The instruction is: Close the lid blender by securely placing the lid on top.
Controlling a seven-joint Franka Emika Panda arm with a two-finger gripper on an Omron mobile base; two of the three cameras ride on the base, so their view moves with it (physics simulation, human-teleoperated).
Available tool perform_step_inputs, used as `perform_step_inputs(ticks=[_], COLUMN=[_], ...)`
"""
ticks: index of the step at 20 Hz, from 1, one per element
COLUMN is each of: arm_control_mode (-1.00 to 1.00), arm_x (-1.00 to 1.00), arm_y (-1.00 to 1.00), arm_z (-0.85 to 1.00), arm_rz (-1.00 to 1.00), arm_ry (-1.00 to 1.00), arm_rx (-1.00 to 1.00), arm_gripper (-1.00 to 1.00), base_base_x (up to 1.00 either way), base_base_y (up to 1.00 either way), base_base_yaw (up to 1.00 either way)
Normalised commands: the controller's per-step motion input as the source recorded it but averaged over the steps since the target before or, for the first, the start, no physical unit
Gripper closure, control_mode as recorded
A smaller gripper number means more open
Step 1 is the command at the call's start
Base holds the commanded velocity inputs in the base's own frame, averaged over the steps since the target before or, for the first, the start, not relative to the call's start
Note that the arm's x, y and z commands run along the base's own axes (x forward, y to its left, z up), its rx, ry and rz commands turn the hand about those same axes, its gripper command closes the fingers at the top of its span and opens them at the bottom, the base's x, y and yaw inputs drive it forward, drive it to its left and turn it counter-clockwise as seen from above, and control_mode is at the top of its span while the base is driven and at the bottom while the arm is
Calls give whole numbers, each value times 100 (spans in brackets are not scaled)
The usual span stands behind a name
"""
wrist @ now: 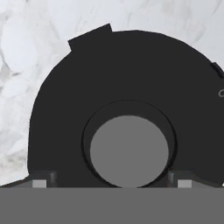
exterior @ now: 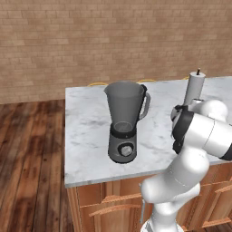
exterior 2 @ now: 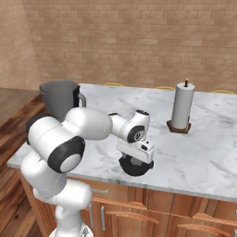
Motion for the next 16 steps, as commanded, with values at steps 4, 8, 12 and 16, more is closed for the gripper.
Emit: perform_step_inputs(ticks=[4,8,12,16], arm_control_mode=[-100,-100,-100,-100], arm_x=[6,1,0,0], arm_y=[-2,-8,-4,0], arm_z=[-7,-6,-10,-27], arm_rz=[3,4,4,2], arm_ry=[-5,-7,-7,-2], arm_rx=[0,0,0,0], arm_gripper=[-100,-100,-100,100], base_base_x=[0,0,0,0], base_base_y=[0,0,0,0], base_base_yaw=[0,0,0,0])
